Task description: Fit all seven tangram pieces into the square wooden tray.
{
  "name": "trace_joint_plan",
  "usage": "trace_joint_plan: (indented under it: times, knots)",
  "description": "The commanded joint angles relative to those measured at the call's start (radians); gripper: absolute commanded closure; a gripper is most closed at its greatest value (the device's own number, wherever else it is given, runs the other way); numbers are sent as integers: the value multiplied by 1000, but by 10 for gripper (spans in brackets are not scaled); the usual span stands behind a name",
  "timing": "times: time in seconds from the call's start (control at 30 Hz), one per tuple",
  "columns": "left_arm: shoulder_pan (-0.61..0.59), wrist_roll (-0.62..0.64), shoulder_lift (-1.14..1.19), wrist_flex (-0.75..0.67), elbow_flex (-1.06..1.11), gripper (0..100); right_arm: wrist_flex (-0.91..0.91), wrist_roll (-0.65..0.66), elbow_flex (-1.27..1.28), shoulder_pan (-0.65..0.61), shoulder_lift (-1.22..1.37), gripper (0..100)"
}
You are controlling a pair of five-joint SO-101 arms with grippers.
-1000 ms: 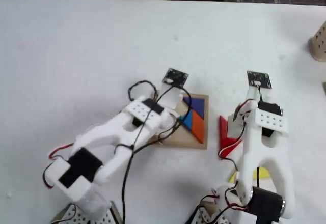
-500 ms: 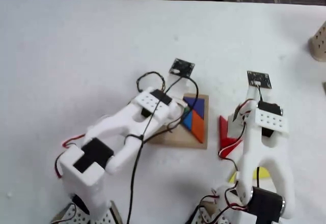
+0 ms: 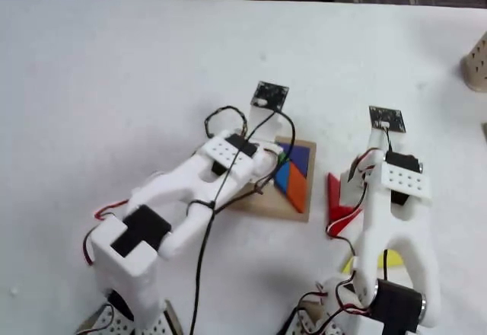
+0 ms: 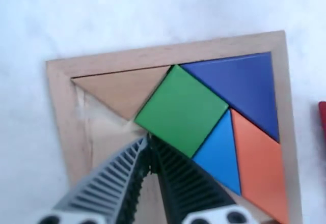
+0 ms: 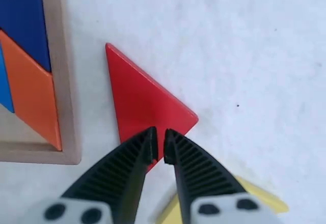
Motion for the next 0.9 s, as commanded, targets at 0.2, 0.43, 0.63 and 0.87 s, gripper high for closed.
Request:
trace_joint_plan:
  times: [0.2, 0.43, 0.63, 0.87]
  knots:
    - [24, 0, -19, -28, -14, 977, -1, 9, -3, 12, -28, 967]
    - [24, 0, -50, 14, -9, 977, -1, 9, -3, 8, -28, 967]
    - [15, -2, -219, 28, 89, 977, -1, 9, -3, 10, -28, 967]
    - [-54, -2, -389, 17, 207, 977, -1, 9, -3, 12, -28, 967]
